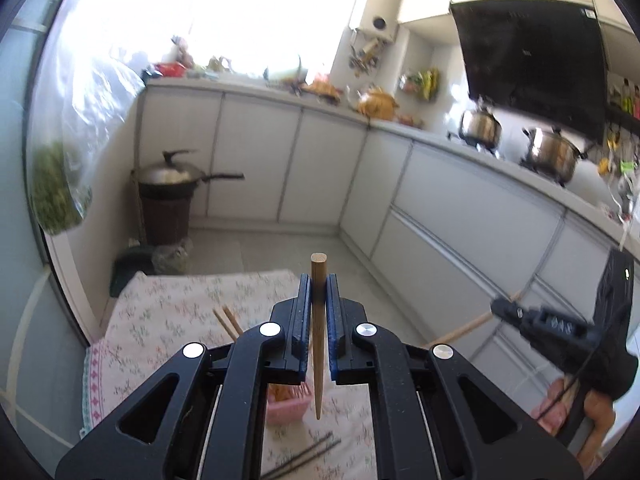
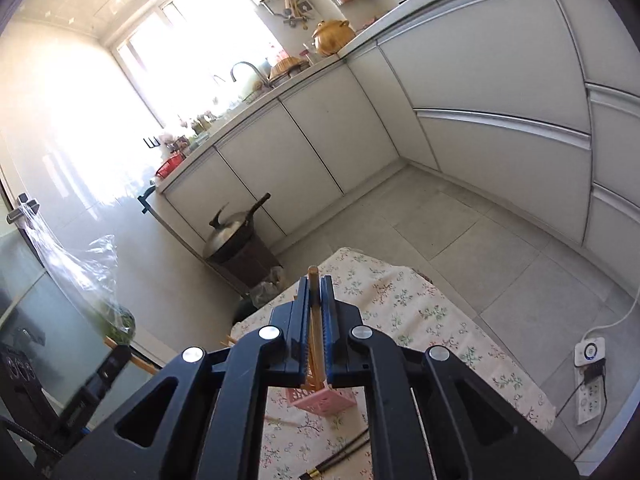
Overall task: Organize utensils
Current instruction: 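Carry both chopsticks over the pink holder and release them inside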
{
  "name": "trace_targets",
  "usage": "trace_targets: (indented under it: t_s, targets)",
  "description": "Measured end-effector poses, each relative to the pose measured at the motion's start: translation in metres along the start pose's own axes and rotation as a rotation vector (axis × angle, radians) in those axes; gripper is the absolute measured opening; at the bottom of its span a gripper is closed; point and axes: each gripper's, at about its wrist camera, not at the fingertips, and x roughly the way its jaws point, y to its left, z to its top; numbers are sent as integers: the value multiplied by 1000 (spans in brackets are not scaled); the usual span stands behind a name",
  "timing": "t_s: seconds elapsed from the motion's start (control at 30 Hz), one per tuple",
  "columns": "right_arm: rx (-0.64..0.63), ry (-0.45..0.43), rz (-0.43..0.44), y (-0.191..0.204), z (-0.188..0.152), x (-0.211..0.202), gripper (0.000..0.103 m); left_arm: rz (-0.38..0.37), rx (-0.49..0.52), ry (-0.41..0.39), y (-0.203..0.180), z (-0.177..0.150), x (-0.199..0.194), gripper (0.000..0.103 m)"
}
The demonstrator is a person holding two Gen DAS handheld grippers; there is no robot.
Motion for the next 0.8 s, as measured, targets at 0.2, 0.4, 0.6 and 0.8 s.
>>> trace_targets:
  t_s: [0.2, 0.4, 0.6, 0.8]
  targets:
    - [-9, 10, 14, 7, 0, 14, 6, 86, -51, -31, 13, -2, 39, 7]
    - [-9, 45, 9, 7, -4, 33, 6, 96, -115, 71, 36, -27, 75, 27]
    - [-16, 50, 21, 15, -5, 38, 6, 126, -149, -9, 47, -18, 46, 40]
    - [-26, 61, 23, 21, -8, 41, 6, 159, -175, -22, 57, -16, 33, 49]
